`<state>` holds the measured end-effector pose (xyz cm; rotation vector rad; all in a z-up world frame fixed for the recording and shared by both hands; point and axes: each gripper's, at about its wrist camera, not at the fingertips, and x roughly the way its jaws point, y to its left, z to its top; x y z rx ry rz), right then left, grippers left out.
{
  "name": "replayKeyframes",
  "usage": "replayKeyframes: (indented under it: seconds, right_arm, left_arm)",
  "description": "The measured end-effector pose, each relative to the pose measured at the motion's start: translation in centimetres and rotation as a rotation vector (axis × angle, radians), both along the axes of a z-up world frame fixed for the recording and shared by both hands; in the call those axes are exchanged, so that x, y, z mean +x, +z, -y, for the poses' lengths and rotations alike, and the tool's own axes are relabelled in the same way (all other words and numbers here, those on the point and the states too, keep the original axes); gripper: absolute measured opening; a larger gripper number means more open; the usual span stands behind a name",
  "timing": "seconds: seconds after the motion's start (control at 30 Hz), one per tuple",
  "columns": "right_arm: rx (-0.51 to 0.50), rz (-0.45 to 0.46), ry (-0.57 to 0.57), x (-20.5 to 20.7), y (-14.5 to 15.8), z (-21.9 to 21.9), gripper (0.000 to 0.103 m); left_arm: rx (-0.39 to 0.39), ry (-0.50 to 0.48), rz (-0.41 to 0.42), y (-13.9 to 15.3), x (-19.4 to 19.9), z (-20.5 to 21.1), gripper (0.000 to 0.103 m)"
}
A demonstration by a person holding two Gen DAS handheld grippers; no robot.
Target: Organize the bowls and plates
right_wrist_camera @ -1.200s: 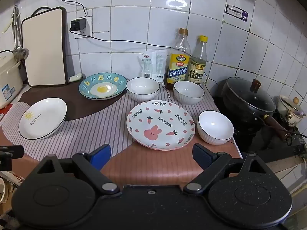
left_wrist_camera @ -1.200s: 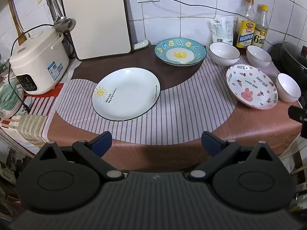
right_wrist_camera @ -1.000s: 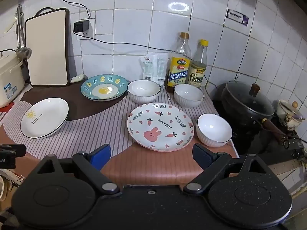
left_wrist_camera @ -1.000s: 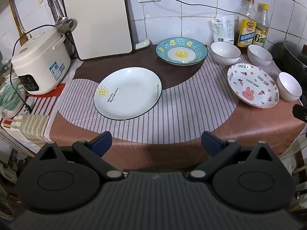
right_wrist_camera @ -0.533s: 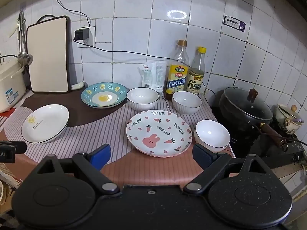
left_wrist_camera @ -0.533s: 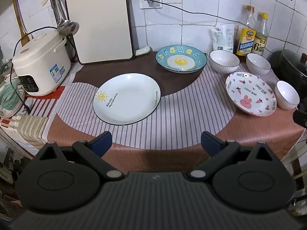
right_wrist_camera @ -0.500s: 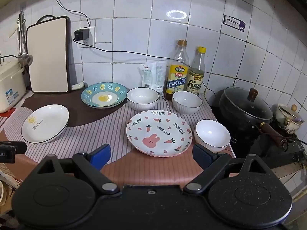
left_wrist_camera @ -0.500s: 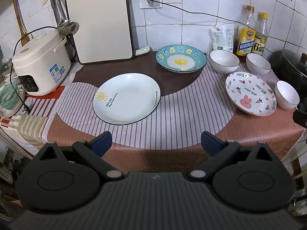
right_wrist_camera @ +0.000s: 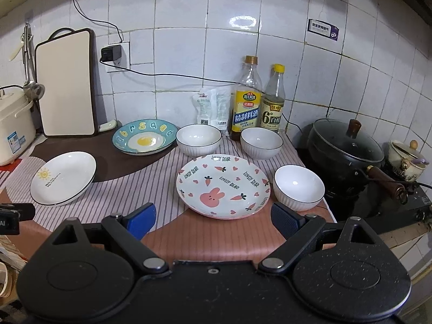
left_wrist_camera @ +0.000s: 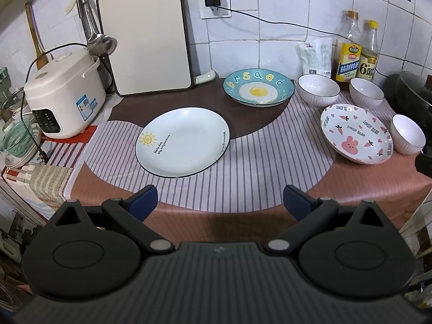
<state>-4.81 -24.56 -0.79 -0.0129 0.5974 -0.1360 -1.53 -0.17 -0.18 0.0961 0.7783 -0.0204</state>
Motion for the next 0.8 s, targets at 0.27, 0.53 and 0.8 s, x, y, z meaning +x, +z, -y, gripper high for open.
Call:
replayKeyframes:
  seconds: [0.27, 0.53, 0.8]
  right_arm:
    - [-0.026, 0.025, 0.008, -0.63, -0.02, -0.2, 0.094]
    - [-0.036, 0.027, 0.005, -0.71, -0.16, -0.05, 0.094]
    - [-0.041, 0.034, 0.007, -0.76, -0.32, -0.17, 0.094]
  left_arm:
    - [-0.002, 0.0, 0.012, -0.03, -0.27, 0.14, 0.101]
    - [0.015, 0.0, 0.057, 0.06, -0.62, 0.25, 0.101]
    - [0.006, -0.006, 0.074, -0.13, -0.86, -0.01, 0.101]
